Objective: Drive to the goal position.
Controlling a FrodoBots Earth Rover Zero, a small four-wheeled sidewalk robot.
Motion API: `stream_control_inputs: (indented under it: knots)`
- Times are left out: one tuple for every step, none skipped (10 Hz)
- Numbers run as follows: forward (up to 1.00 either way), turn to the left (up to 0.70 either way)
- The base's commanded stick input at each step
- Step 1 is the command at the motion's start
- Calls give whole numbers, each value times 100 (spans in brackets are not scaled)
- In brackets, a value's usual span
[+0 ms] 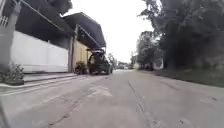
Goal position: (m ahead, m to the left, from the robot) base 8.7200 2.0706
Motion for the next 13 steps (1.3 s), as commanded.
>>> stream_control_inputs:
  knots:
    - [70, -1]
    - [70, -1]
    - [70, -2]
    - [70, -1]
    - [70, 0]
    - [70, 0]
    - [70, 0]
    - [70, 0]
    - [70, -14]
    - [70, -31]
    - [70, -35]
    - [70, -32]
    - [70, -17]
